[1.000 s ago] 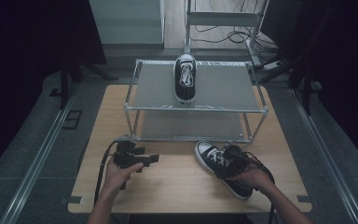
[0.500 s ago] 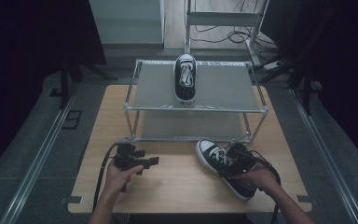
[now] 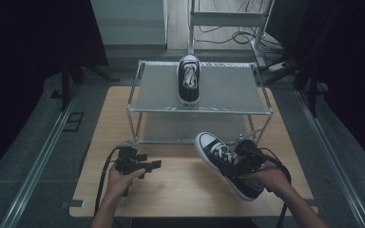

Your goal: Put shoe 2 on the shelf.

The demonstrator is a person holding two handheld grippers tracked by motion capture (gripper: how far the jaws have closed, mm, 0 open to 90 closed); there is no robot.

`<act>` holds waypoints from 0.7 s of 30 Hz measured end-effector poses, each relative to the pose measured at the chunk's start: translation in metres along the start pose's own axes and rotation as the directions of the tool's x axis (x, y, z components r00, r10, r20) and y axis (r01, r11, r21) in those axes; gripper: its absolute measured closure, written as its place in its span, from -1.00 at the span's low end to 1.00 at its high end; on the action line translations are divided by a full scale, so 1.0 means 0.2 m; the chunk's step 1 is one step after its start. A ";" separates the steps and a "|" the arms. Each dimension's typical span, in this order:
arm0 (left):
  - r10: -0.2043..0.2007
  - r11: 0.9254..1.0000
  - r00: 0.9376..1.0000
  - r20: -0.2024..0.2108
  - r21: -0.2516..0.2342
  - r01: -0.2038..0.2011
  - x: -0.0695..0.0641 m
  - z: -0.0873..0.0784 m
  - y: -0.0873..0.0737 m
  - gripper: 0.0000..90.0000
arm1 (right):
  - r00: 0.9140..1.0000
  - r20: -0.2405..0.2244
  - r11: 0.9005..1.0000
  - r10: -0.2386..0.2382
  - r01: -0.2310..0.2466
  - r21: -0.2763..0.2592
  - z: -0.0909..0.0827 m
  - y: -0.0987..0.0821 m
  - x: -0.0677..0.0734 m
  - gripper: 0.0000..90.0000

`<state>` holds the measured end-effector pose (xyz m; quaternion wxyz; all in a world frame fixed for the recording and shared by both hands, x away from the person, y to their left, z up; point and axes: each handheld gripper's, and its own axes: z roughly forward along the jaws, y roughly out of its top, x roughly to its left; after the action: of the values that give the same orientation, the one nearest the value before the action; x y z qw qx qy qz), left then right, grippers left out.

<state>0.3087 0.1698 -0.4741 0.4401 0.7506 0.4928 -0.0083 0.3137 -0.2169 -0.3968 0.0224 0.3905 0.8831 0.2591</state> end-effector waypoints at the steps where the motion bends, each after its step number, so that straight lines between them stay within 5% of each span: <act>1: -0.002 1.000 1.000 0.002 0.001 0.002 0.00 0.00 0.00 -0.54 | 1.000 -0.007 1.000 0.002 -0.002 -0.005 -0.01 0.01 0.01 -0.63; 21: -0.011 1.000 1.000 0.000 0.007 0.011 0.01 0.01 -0.01 -0.54 | 0.998 -0.050 0.993 0.038 -0.044 -0.111 -0.22 0.13 0.03 -0.63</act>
<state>0.3097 0.1702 -0.4778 0.4374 0.7494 0.4970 -0.0128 0.3160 -0.2168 -0.3453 0.0179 0.4004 0.8592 0.3178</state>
